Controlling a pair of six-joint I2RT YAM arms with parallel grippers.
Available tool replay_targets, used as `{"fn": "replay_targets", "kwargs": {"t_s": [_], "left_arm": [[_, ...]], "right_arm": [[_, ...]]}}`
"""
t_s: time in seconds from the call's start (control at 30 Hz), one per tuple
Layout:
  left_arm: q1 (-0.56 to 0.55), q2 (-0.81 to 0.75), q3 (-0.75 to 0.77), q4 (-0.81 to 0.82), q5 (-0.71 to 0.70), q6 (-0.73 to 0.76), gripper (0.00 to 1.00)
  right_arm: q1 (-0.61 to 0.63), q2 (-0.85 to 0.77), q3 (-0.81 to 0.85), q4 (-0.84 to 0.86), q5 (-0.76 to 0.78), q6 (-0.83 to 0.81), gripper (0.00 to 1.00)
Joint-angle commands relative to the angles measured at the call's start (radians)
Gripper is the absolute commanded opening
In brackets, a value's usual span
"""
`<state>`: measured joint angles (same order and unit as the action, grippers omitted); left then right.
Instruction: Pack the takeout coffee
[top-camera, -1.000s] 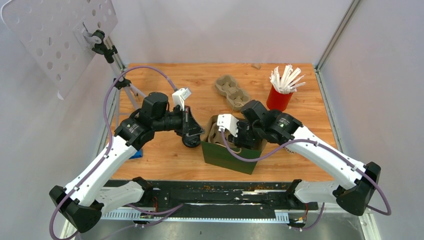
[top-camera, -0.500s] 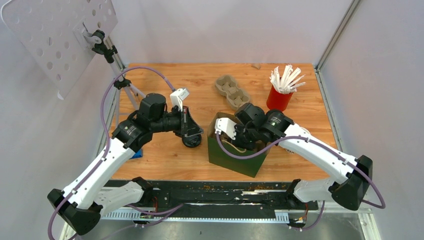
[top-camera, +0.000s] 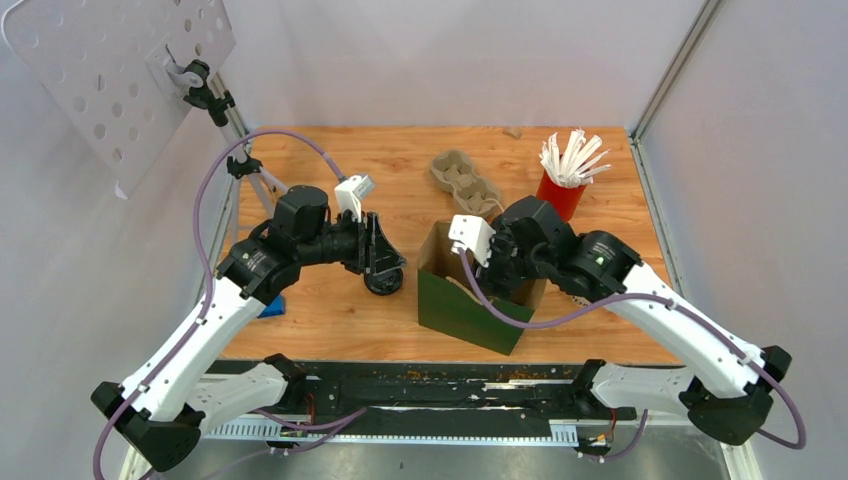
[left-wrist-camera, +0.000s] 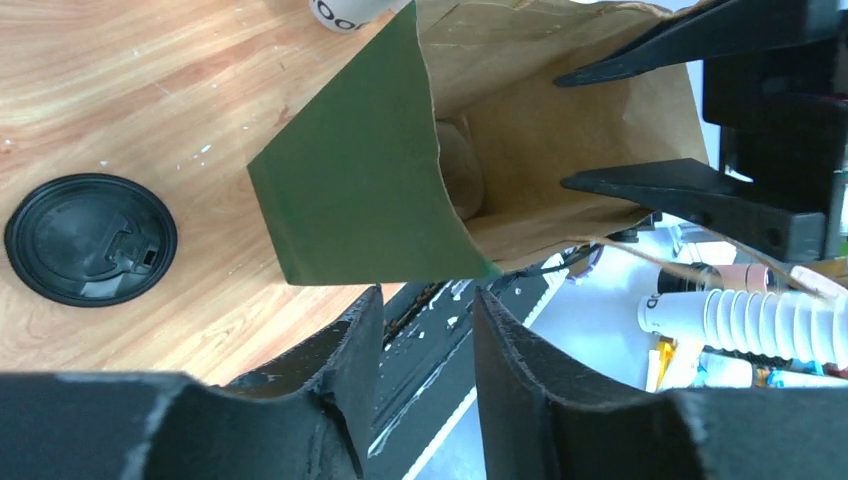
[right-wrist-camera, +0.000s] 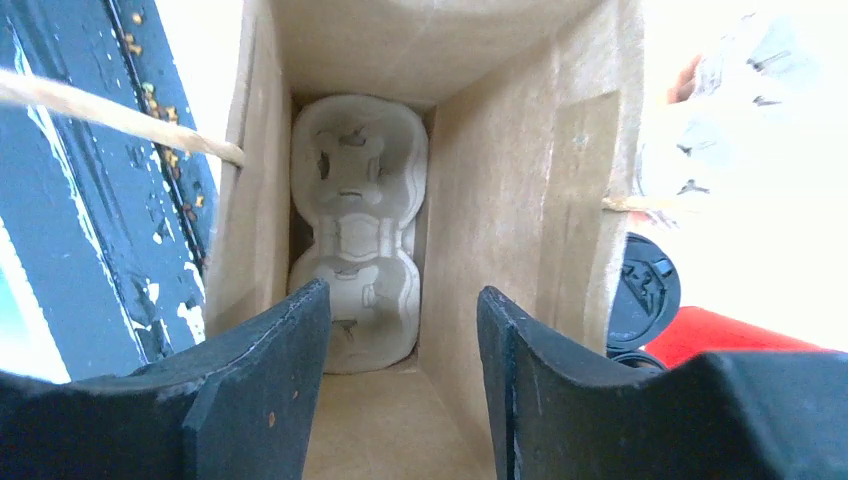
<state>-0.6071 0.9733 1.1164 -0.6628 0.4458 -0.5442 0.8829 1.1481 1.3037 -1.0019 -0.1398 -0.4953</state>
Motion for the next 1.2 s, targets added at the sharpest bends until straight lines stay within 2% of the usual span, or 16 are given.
{"fn": "replay_targets", "kwargs": {"t_s": [0.0, 0.27, 0.33, 0.53, 0.73, 0.8, 1.03, 1.17], "left_arm": [[-0.002, 0.002, 0.091, -0.03, -0.039, 0.059, 0.48], [-0.001, -0.019, 0.114, 0.041, -0.046, 0.072, 0.56], [-0.001, -0.005, 0.122, 0.028, -0.027, 0.099, 0.59], [-0.002, 0.074, 0.18, -0.031, -0.007, 0.144, 0.59], [-0.001, 0.153, 0.242, -0.051, -0.008, 0.179, 0.59], [-0.003, 0.17, 0.257, -0.062, -0.013, 0.2, 0.59], [-0.018, 0.224, 0.32, -0.118, -0.063, 0.235, 0.57], [-0.02, 0.227, 0.283, -0.047, -0.021, 0.205, 0.57]], "right_arm": [[0.005, -0.055, 0.047, 0.065, 0.011, 0.048, 0.57], [0.004, -0.07, 0.108, 0.128, 0.057, 0.161, 0.6], [0.004, -0.078, 0.113, 0.153, 0.057, 0.202, 0.6], [0.005, -0.116, 0.125, 0.213, 0.092, 0.385, 0.63], [0.005, -0.139, 0.179, 0.199, 0.159, 0.575, 0.81], [0.004, -0.15, 0.191, 0.193, 0.222, 0.618, 0.98], [0.004, -0.203, 0.195, 0.204, 0.433, 0.652, 1.0], [0.004, -0.241, 0.161, 0.23, 0.507, 0.604, 1.0]]}}
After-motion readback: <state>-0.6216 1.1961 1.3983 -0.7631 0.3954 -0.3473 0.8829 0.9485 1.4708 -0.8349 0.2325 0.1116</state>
